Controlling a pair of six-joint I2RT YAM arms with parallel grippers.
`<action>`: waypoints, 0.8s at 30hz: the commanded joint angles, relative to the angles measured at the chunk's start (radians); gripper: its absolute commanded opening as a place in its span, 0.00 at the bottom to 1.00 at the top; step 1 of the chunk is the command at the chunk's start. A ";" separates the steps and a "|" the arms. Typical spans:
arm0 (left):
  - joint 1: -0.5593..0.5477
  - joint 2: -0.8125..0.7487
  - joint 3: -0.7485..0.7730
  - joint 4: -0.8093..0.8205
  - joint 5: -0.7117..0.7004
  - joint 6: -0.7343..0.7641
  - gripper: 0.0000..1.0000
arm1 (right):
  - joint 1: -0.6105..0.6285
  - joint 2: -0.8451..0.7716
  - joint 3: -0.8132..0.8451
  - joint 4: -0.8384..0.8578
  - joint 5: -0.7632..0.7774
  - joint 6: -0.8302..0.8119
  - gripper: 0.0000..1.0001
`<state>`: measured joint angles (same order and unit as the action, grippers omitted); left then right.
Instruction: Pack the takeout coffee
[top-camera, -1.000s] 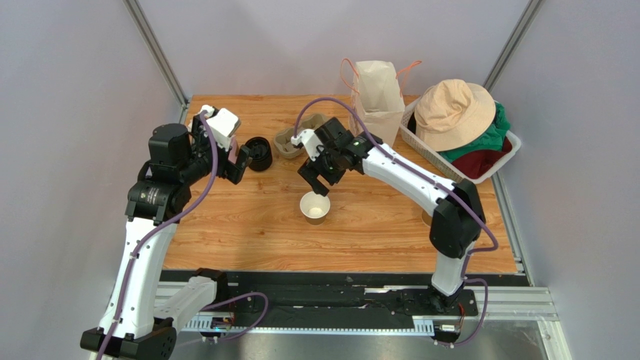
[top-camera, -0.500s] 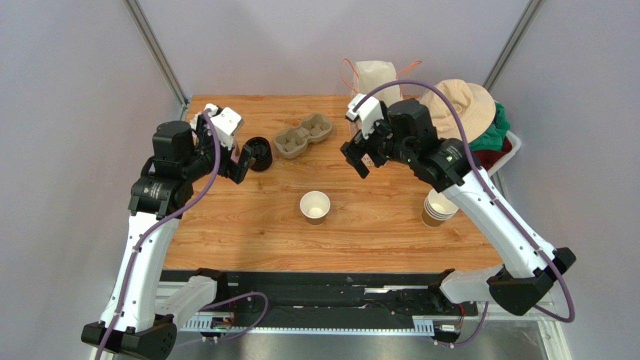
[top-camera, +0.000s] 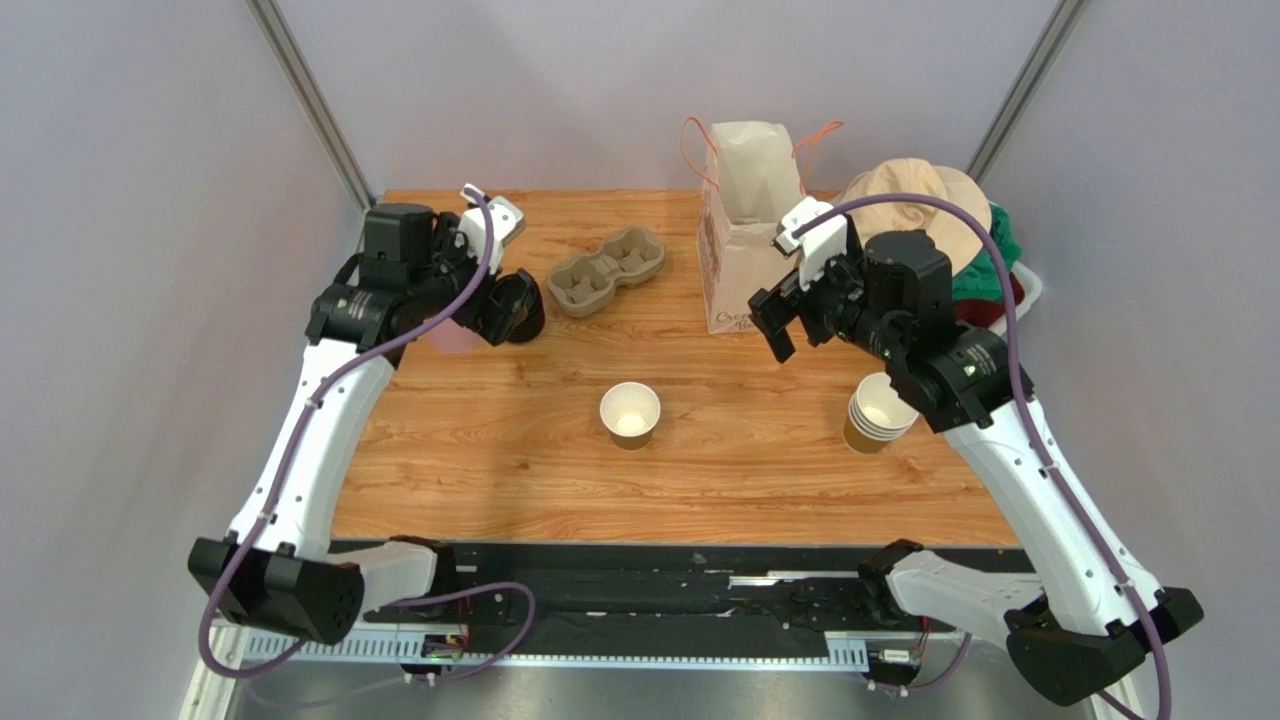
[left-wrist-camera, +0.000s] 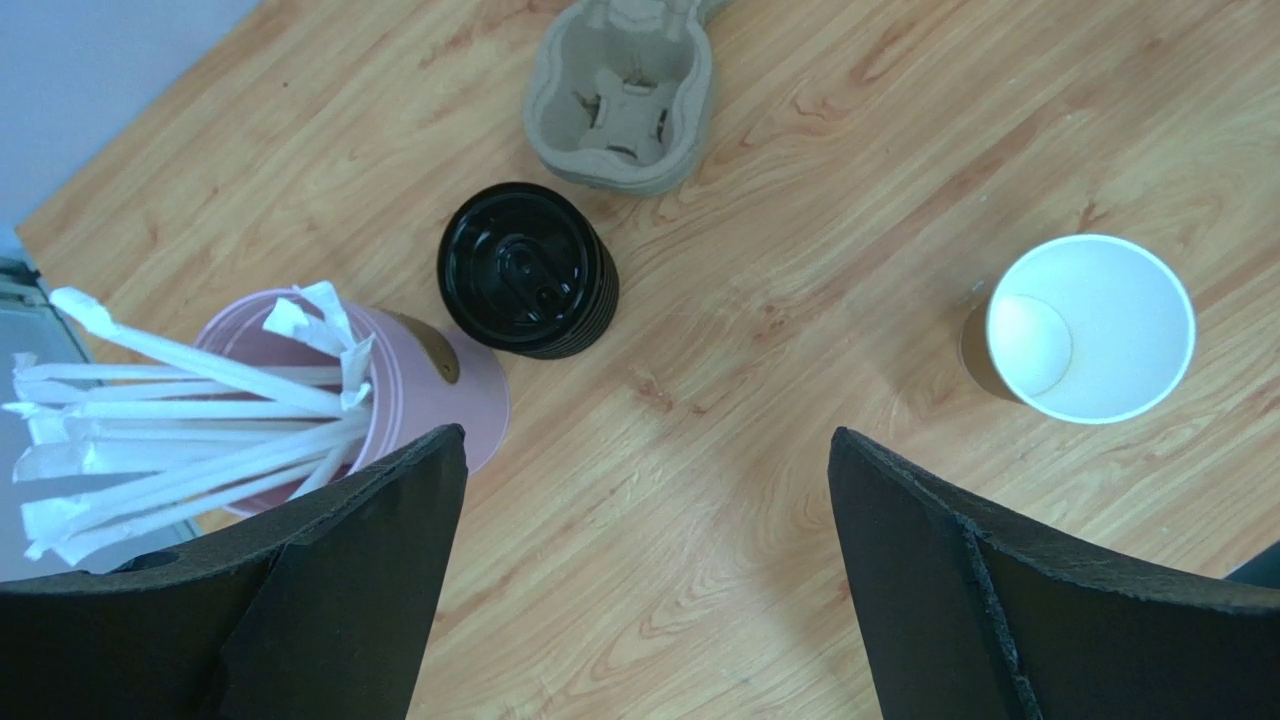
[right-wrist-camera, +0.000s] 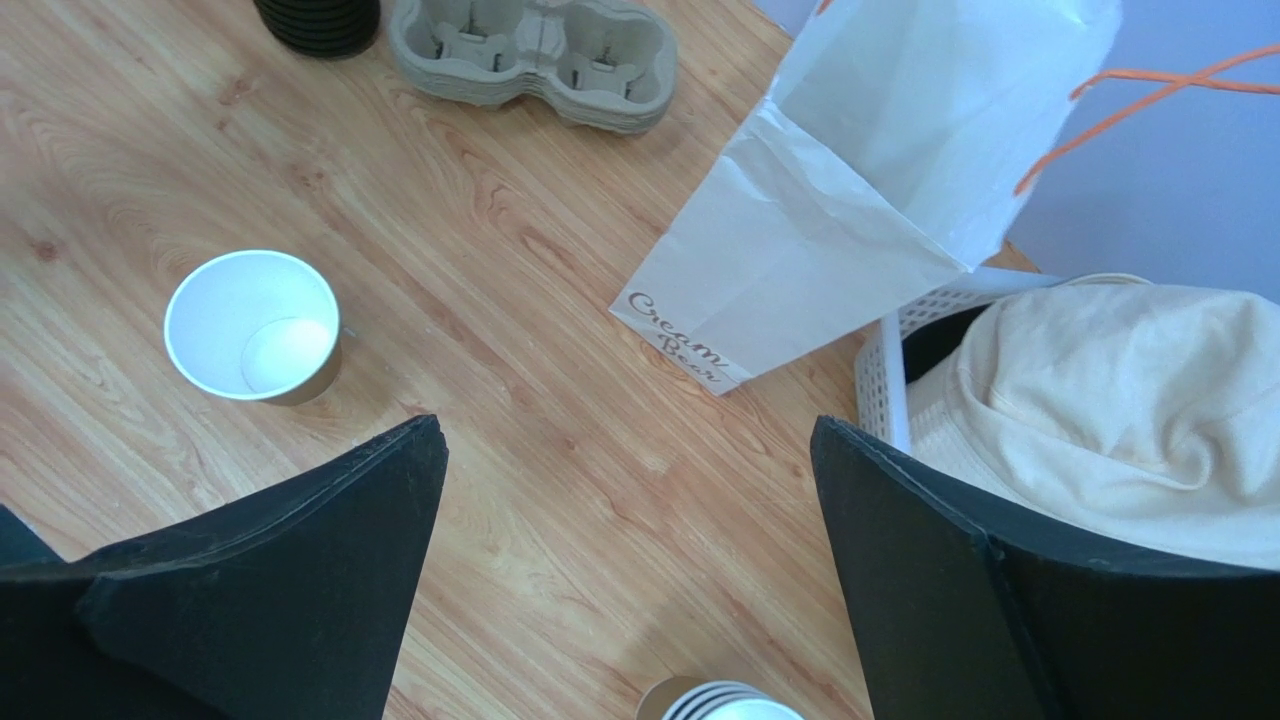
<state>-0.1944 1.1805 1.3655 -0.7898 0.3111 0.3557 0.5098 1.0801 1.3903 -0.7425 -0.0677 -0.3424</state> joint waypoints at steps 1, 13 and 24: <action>-0.014 0.095 0.073 0.008 -0.036 0.052 0.99 | 0.001 0.001 -0.046 0.089 -0.058 -0.010 0.99; -0.076 0.341 0.063 0.148 -0.187 0.104 0.99 | 0.001 0.020 -0.096 0.118 -0.096 -0.004 0.99; -0.077 0.544 0.095 0.204 -0.239 0.147 0.85 | 0.001 0.000 -0.123 0.130 -0.093 -0.006 0.99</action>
<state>-0.2699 1.6909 1.4281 -0.6296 0.1020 0.4614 0.5098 1.1088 1.2789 -0.6636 -0.1516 -0.3447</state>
